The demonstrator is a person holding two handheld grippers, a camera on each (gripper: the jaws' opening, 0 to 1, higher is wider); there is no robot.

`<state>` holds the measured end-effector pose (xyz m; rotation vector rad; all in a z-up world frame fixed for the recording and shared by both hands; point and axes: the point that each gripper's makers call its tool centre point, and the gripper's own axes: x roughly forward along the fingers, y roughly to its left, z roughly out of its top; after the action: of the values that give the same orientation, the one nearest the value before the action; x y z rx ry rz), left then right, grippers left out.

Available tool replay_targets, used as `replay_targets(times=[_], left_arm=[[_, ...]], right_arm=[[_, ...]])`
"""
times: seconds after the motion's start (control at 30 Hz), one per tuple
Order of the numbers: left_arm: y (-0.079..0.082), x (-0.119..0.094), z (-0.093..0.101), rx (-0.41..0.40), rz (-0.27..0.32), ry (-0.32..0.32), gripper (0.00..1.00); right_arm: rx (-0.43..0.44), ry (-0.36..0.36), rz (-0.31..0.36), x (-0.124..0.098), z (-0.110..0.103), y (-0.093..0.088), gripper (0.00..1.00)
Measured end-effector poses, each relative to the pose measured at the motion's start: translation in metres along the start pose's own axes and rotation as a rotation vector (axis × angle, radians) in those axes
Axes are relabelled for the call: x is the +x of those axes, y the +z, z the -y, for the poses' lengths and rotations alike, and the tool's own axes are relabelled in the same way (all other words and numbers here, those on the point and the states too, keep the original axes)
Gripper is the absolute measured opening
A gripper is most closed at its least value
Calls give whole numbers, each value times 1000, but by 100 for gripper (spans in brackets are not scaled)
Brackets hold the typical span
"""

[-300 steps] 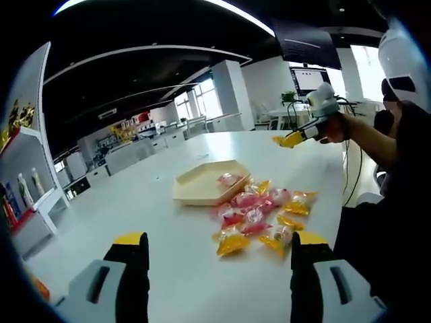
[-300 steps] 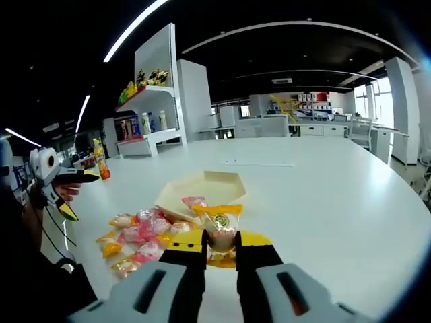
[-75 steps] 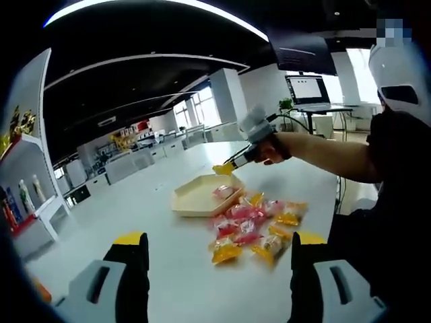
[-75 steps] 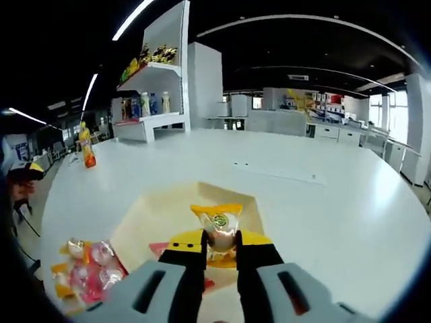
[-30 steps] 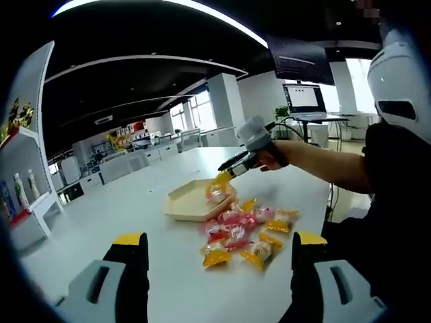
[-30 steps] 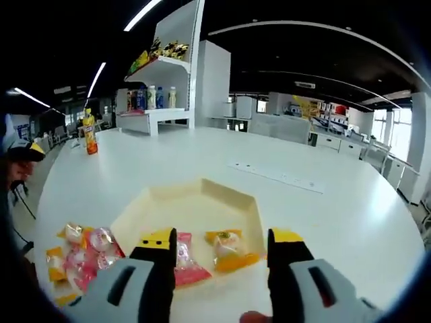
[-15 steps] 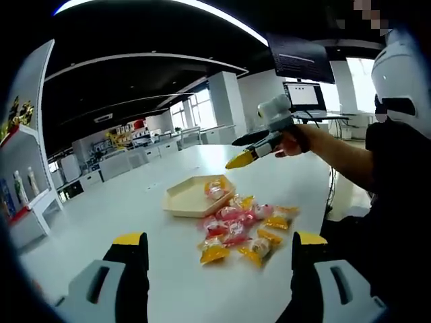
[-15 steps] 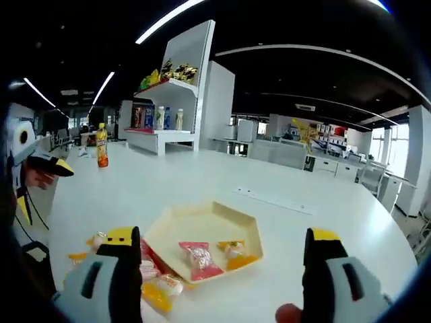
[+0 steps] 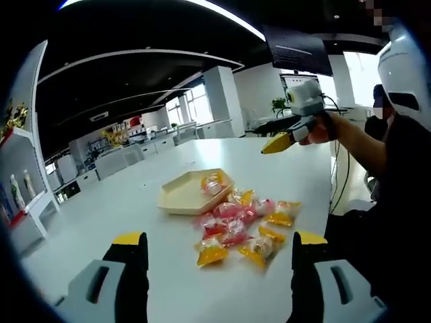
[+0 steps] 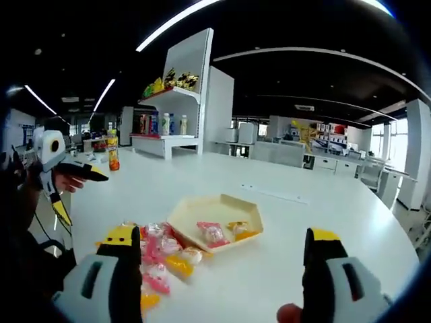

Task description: Pick up the marshmallows scattered on the table and place them into the bowl on the table

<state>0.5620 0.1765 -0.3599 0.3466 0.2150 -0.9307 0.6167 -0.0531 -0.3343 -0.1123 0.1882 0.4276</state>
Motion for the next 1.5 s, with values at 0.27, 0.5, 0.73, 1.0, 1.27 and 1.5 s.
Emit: replay_targets(times=[0.27, 0.5, 0.73, 1.0, 1.27, 1.5], left_arm=[[-8, -2, -1, -12, -16, 7, 87], [-8, -4, -5, -22, -5, 20, 87], [-6, -2, -4, -29, 6, 19, 87], [0, -3, 1, -40, 28, 13, 88], [-1, -4, 1, -39, 24, 22, 88], [3, -3, 1, -39, 37, 16, 88]], right_arm=[[38, 19, -23, -25, -11, -7, 97], [33, 9, -39, -43, -13, -12, 97], [-16, -13, -23, -56, -13, -4, 97], [-36, -30, -30, -65, -11, -5, 97], [-55, -24, -33, -68, -14, -4, 96], [-69, -18, -25, -71, -16, 0, 95]])
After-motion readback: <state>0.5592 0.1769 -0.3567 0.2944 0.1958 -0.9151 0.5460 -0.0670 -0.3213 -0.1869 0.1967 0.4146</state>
